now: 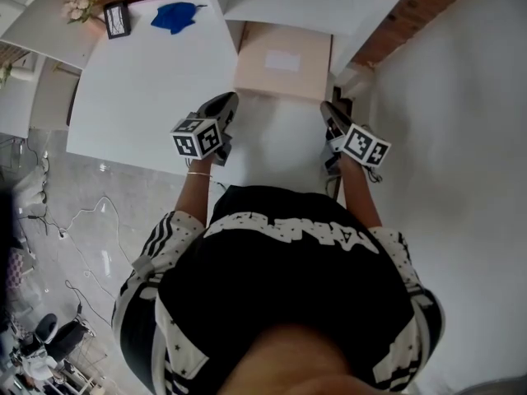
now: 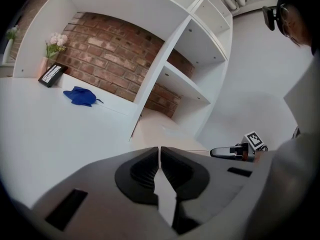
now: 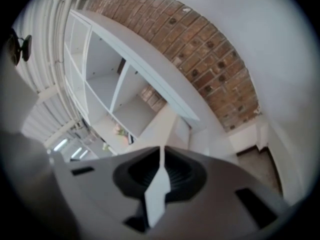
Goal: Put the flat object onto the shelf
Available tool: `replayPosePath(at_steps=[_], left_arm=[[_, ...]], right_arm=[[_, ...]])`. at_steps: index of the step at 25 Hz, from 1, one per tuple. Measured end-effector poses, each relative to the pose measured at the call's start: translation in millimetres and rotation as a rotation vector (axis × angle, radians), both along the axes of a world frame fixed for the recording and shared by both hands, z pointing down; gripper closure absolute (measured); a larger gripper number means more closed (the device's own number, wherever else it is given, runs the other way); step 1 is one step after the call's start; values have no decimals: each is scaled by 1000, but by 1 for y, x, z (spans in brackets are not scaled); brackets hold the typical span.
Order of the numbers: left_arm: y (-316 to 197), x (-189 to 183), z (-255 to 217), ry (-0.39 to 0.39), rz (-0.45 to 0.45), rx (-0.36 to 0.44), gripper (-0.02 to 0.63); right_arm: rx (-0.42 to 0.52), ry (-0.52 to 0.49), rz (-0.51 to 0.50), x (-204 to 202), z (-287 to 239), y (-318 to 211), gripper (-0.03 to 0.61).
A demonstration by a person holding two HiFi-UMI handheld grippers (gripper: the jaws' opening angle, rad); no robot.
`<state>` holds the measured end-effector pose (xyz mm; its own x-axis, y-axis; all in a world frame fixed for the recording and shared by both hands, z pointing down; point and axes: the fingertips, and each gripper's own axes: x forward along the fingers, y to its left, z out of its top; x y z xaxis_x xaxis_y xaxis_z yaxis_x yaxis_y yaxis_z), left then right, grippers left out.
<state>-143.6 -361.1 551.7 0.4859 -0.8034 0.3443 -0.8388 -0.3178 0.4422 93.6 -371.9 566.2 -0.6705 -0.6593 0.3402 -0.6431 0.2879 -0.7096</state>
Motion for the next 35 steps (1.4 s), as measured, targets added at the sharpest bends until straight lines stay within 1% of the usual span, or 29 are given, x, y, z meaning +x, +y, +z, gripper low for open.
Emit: replayPosePath(at_steps=[5, 12, 15, 21, 35], left_arm=[[9, 5, -22, -22, 22, 66, 575], [15, 5, -39, -15, 22, 98, 575], [16, 8, -45, -8, 24, 109, 575], [20, 8, -47, -23, 28, 115, 575], [21, 9, -52, -51, 40, 100, 575]], right_arm=[[111, 70, -17, 2, -21, 3, 541], [174, 77, -44, -8, -45, 8, 546], [189, 81, -57, -10, -48, 9, 549], [204, 77, -61, -13, -48, 14, 549], [218, 82, -54, -13, -55, 16, 549]])
